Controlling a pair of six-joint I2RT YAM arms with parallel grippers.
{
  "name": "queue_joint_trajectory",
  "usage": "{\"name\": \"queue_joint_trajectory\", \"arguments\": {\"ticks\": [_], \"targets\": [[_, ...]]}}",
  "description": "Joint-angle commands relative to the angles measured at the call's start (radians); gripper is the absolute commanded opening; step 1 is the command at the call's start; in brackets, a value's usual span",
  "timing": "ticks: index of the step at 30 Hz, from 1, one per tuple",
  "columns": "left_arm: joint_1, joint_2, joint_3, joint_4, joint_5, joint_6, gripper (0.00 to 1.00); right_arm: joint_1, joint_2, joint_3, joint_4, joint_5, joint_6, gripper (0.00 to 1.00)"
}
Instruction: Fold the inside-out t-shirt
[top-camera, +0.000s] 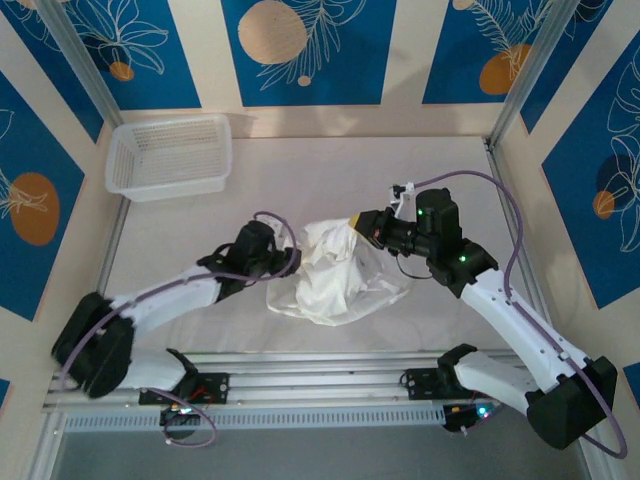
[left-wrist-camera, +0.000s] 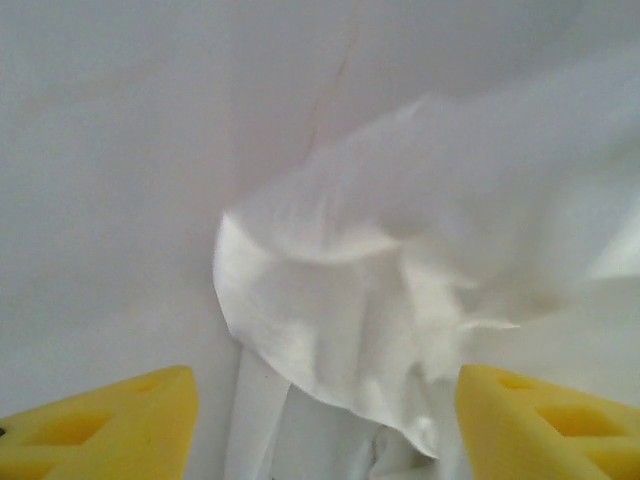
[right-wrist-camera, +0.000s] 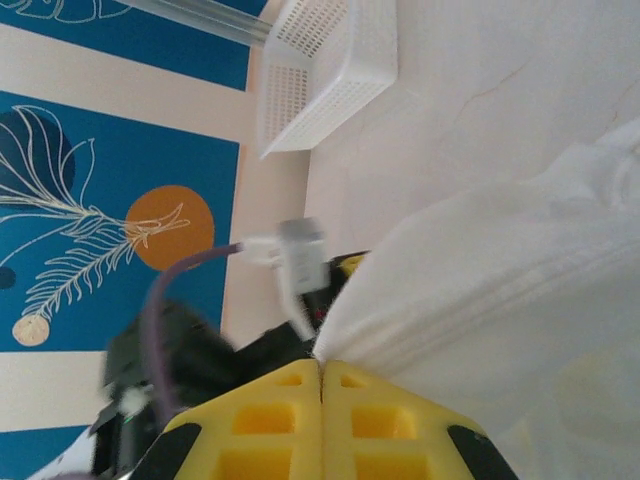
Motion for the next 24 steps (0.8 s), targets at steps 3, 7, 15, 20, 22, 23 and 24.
{"name": "queue_joint_trajectory", "arguments": {"ticks": [3,7,15,20,22,23,24], "targets": [[-0.024,-0.193,0.072,-0.048,0.195,0.056,0.67,-0.002,0.025,0.021,0.024,-0.002,0.012,0.00],[-0.099,-0.150,0.159,-0.037,0.328,0.032,0.53,0.010,0.055,0.026,0.046,-0.010,0.022,0.00],[-0.174,0.066,0.256,0.070,0.402,-0.049,0.45,0.027,0.072,0.056,0.012,0.008,0.014,0.00],[-0.174,0.124,0.271,0.072,0.303,-0.094,0.39,0.033,0.069,0.052,0.007,0.011,0.015,0.00],[-0.173,0.122,0.267,0.069,0.273,-0.104,0.27,0.033,0.068,0.050,0.003,0.015,0.014,0.00],[-0.172,0.118,0.264,0.070,0.269,-0.105,0.22,0.033,0.067,0.049,-0.001,0.018,0.013,0.00],[-0.171,0.115,0.261,0.073,0.273,-0.105,0.15,0.033,0.066,0.048,-0.002,0.019,0.013,0.00]]}}
